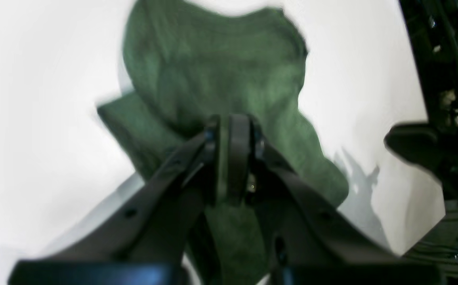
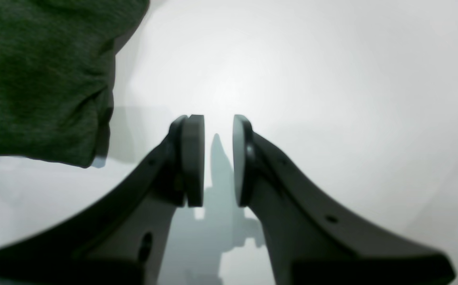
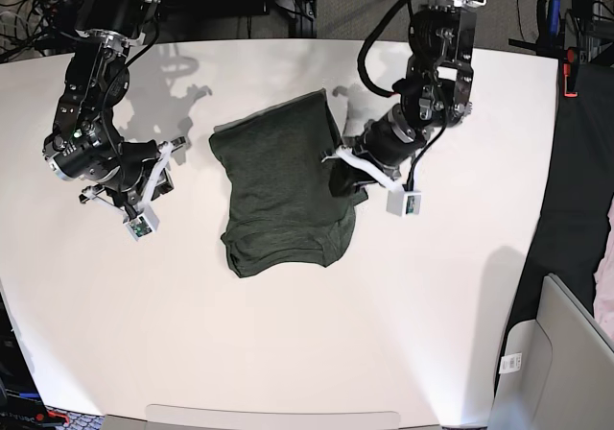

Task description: Fold the T-shirt properly

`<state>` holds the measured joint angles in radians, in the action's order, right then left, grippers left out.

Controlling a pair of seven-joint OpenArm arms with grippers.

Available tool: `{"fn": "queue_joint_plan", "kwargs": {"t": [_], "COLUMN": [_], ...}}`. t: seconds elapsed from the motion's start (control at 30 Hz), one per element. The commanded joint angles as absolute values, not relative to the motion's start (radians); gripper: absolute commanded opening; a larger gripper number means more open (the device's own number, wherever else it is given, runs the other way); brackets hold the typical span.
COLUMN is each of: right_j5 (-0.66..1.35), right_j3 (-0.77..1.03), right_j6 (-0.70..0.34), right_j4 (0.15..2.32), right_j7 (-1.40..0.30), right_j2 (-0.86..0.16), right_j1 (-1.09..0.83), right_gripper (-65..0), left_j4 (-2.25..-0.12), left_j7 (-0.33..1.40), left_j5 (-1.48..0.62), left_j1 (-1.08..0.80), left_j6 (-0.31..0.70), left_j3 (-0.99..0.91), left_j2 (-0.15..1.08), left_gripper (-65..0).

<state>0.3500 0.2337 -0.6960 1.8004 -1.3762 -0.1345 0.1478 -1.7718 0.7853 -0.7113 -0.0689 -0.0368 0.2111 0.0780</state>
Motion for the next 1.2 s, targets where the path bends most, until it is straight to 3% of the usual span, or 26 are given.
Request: {"fn": "queue_joint_plan", "kwargs": {"t": [0.0, 0.13, 0.4, 0.5, 0.73, 1.17], "right_j5": [0.363, 0.363, 0.364, 0.364, 0.364, 0.364], "right_j3": [0.237, 0.237, 0.237, 0.237, 0.237, 0.237], "right_j6": [-0.698, -0.698, -0.698, -0.698, -0.698, -0.698], "right_j4": [1.819, 1.819, 1.822, 1.822, 1.822, 1.822], "right_j7": [-1.36, -1.36, -1.36, -1.36, -1.36, -1.36], "right_j2": [-0.142, -0.14, -0.14, -0.14, -0.14, -0.14], "right_j1": [0.171, 0.17, 0.165, 0.165, 0.165, 0.165], "right_gripper": [-54.2, -54.2, -54.2, -54.2, -54.2, -54.2], "left_j4": [-1.788, -1.741, -1.719, -1.719, -1.712, -1.652], "left_j7": [0.763, 0.759, 0.76, 0.762, 0.762, 0.757], "left_j5": [-0.72, -0.72, -0.72, -0.72, -0.722, -0.8], "left_j1": [-0.05, -0.047, -0.025, -0.024, -0.024, 0.005], "left_j6": [-0.03, -0.033, -0.035, -0.035, -0.03, -0.025], "left_j3": [0.209, 0.209, 0.211, 0.211, 0.219, 0.249], "left_j2": [0.079, 0.076, 0.074, 0.074, 0.074, 0.074], "left_gripper": [-62.7, -61.0, -46.0, -43.2, -40.0, -40.3]}}
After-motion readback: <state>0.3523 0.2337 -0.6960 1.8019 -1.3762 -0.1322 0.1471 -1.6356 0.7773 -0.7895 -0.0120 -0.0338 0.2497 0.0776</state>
